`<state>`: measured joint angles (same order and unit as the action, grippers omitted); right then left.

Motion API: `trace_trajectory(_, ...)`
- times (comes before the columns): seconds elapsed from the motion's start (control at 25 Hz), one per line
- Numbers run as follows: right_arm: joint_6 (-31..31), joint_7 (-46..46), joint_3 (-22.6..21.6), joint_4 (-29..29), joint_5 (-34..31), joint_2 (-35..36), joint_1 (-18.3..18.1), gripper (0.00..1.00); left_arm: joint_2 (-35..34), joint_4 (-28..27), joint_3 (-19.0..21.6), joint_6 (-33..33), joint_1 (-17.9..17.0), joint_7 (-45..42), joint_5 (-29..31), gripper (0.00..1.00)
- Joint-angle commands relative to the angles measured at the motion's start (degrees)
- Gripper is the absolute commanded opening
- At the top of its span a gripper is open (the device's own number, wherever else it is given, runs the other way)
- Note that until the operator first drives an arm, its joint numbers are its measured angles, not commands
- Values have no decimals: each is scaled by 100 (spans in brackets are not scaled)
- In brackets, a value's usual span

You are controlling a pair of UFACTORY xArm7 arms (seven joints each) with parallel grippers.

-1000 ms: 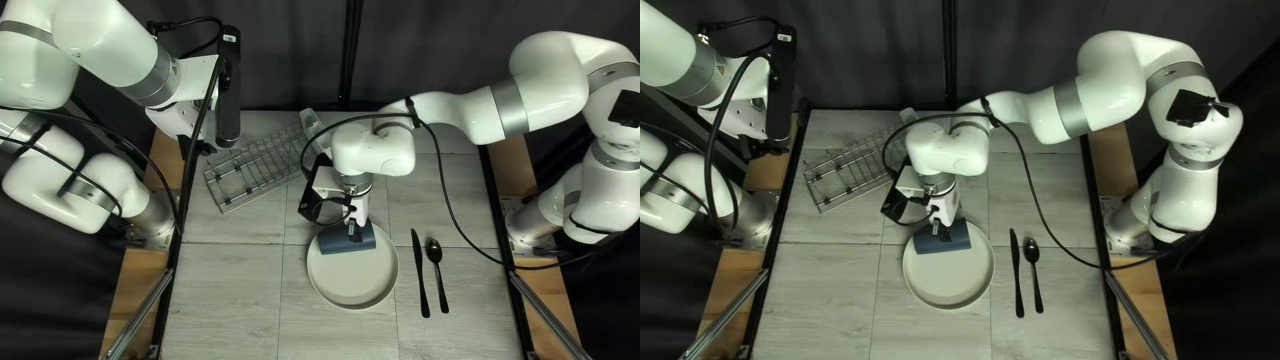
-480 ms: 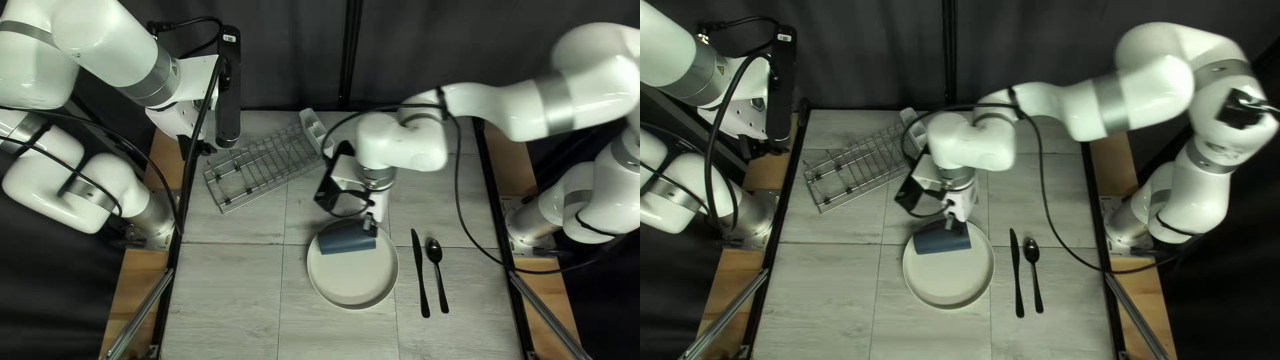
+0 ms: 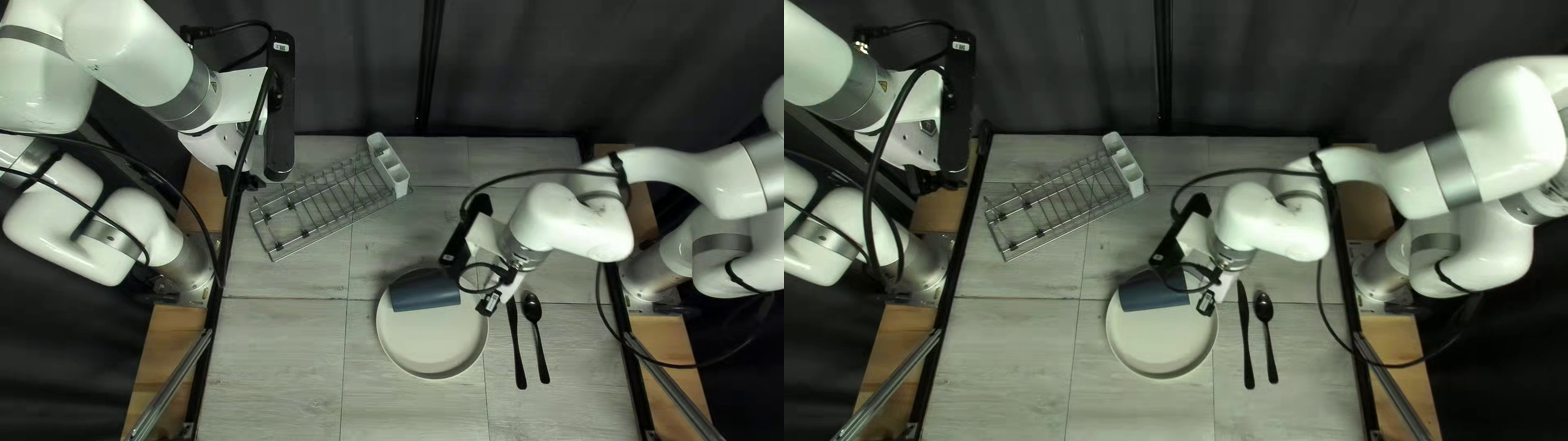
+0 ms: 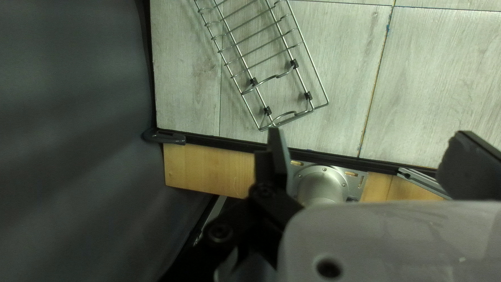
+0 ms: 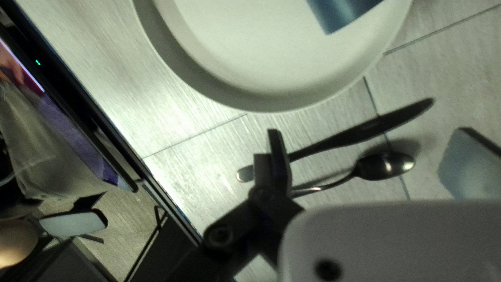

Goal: Pick up and place plate onto table. Place down one fork to the left of the plate. Place spoon and knife to the right of the plate. Place cup above the knife and spoon

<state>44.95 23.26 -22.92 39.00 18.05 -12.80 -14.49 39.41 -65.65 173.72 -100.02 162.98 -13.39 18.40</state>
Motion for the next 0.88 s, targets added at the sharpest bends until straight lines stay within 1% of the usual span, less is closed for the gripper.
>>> trace_trajectory(0.04,-1198,-1113,256,-754,1085,-54,270,100,0,0,0,0,0,0,0,100)
trace_trajectory(0.08,-1331,-1224,273,-834,1239,-70,316,100,0,0,0,0,0,0,0,100)
trace_trajectory(0.12,-1637,-1375,267,-964,1492,-57,414,100,0,0,0,0,0,0,0,100)
trace_trajectory(0.2,-1972,-1541,258,-1073,1739,4,500,100,0,0,0,0,0,0,0,100)
trace_trajectory(0.24,-2282,-1728,265,-1156,1963,133,574,100,0,0,0,0,0,0,0,100)
trace_trajectory(0.36,-2787,-2176,295,-1197,2480,440,716,100,0,0,0,0,0,0,0,100)
trace_trajectory(0.48,-3026,-2270,244,-1106,2553,636,750,100,0,0,0,0,0,0,0,100)
trace_trajectory(0.6,-3332,-2567,228,-1148,2815,857,837,100,0,0,0,0,0,0,0,100)
trace_trajectory(0.68,-3528,-2982,236,-1132,3225,1056,877,100,0,0,0,0,0,0,0,100)
trace_trajectory(0.72,-3638,-3291,206,-1085,3546,1192,888,100,0,0,0,0,0,0,0,100)
trace_trajectory(0.76,-3727,-3484,146,-990,3729,1356,858,100,0,0,0,0,0,0,0,100)
trace_trajectory(0.88,-3879,-3637,87,-772,3827,1651,850,100,0,0,0,0,0,0,0,100)
